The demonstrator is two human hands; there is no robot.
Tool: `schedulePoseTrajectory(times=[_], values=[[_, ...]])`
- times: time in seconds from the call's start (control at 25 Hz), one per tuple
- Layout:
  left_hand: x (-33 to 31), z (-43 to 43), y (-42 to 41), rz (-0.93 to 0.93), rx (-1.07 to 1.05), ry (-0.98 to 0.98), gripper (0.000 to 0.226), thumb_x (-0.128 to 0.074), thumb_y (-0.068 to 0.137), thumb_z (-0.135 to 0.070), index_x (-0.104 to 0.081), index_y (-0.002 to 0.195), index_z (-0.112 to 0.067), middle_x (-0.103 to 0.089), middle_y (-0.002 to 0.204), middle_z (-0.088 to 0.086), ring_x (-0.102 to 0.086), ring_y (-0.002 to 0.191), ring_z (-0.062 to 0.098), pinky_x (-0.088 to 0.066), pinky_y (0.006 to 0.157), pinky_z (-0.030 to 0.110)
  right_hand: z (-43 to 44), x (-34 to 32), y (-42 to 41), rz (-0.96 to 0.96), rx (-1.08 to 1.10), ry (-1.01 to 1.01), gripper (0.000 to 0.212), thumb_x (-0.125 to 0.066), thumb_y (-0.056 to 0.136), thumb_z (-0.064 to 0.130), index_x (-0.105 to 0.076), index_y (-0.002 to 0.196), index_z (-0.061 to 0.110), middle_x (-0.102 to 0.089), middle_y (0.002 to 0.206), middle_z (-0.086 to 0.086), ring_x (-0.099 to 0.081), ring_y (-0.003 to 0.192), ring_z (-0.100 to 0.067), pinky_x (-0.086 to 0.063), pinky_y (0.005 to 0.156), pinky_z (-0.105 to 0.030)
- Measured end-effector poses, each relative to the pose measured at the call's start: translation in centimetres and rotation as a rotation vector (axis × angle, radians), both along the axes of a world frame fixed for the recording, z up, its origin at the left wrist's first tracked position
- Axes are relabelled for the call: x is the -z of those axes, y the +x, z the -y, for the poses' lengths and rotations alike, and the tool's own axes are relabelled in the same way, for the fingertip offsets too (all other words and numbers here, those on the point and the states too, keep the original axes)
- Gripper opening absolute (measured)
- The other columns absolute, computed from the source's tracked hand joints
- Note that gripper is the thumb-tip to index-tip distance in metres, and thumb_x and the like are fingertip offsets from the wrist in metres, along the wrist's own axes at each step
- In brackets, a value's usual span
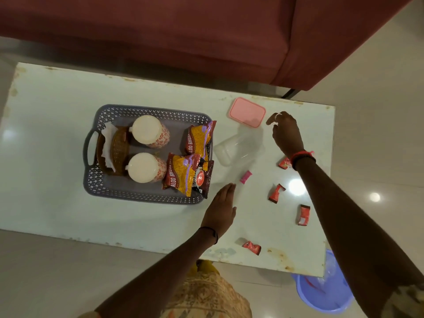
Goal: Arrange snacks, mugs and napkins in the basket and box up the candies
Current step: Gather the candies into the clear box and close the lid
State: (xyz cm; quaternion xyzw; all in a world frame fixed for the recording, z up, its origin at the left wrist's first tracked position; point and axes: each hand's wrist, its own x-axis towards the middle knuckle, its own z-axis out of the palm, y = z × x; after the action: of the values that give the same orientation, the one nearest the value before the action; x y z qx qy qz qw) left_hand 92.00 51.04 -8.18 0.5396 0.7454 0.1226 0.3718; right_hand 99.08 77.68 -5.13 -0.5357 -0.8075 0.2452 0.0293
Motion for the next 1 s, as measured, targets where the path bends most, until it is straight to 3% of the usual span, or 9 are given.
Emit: schedulePoseTrajectory(times=[0.2, 0.28, 0.36, 0.48, 0.68, 0.84, 1.0], values=[[0.0, 0.5, -1.2, -0.090, 0.035, -0.072, 0.055, -0.040, 0.095, -0.012, -0.020, 0.146, -0.009, -0.030, 0.151, 0.010, -0.027, 0.141, 0.021, -0.022, 0.118, 0.028, 10.2, -0.7, 5.8, -0.147, 0.248, -0.119, 0.027, -0.044, 0.086, -0.005, -0.065, 0.101, 0.006, -0.065, 0.109, -0.013, -0.061, 0.103, -0.029, -0.048, 0.091, -0.032], [-0.2, 0.3, -1.3, -0.089, 0.018, -0.092, 0.051, -0.040, 0.094, -0.010, -0.025, 0.143, -0.008, -0.034, 0.146, 0.011, -0.033, 0.136, 0.022, -0.028, 0.115, 0.029, 15.8, -0.4, 8.1, -0.148, 0.260, -0.205, 0.021, -0.051, 0.088, 0.002, -0.065, 0.103, 0.009, -0.068, 0.104, -0.010, -0.064, 0.098, -0.027, -0.053, 0.089, -0.038], [-0.3, -0.1, -1.2, -0.045, -0.062, -0.115, 0.047, -0.042, 0.094, -0.008, -0.031, 0.139, -0.006, -0.036, 0.142, 0.013, -0.036, 0.134, 0.024, -0.033, 0.111, 0.031, 20.8, 0.0, 9.7, -0.077, 0.149, -0.266, 0.023, -0.064, 0.086, 0.017, -0.063, 0.109, 0.015, -0.065, 0.106, -0.003, -0.063, 0.096, -0.019, -0.056, 0.080, -0.036], [-0.2, -1.2, -0.8, 0.029, -0.220, -0.098, 0.038, -0.044, 0.093, -0.005, -0.040, 0.130, -0.003, -0.039, 0.135, 0.016, -0.040, 0.128, 0.026, -0.039, 0.105, 0.033, 25.5, 1.0, 10.9, 0.124, -0.126, -0.361, 0.054, -0.076, 0.075, 0.034, -0.056, 0.123, 0.021, -0.054, 0.115, 0.000, -0.056, 0.099, -0.018, -0.054, 0.074, -0.028], [0.7, -3.3, 0.1, 0.148, -0.449, -0.033, 0.029, -0.054, 0.091, -0.011, -0.049, 0.118, -0.002, -0.048, 0.122, 0.016, -0.049, 0.114, 0.028, -0.044, 0.094, 0.033, 27.8, 3.1, 11.8, 0.168, -0.174, -0.348, 0.035, -0.065, 0.085, 0.012, -0.056, 0.119, 0.011, -0.054, 0.114, -0.007, -0.053, 0.095, -0.022, -0.055, 0.072, -0.030], [0.8, -5.3, 1.4, 0.229, -0.596, -0.035, 0.033, -0.062, 0.086, -0.015, -0.050, 0.114, 0.000, -0.048, 0.120, 0.019, -0.051, 0.110, 0.031, -0.046, 0.093, 0.038, 27.4, 3.5, 12.0, 0.044, 0.009, -0.406, 0.014, -0.057, 0.088, 0.003, -0.064, 0.100, 0.004, -0.060, 0.102, -0.010, -0.056, 0.093, -0.025, -0.047, 0.073, -0.025], [0.8, -7.5, 2.3, 0.230, -0.649, -0.050, 0.040, -0.069, 0.080, -0.023, -0.053, 0.110, -0.002, -0.049, 0.119, 0.018, -0.050, 0.111, 0.032, -0.046, 0.093, 0.044, 26.4, 2.6, 12.6, -0.157, 0.279, -0.515, 0.014, -0.060, 0.082, -0.009, -0.066, 0.094, -0.003, -0.063, 0.097, -0.017, -0.061, 0.068, -0.024, -0.050, 0.061, -0.020]])
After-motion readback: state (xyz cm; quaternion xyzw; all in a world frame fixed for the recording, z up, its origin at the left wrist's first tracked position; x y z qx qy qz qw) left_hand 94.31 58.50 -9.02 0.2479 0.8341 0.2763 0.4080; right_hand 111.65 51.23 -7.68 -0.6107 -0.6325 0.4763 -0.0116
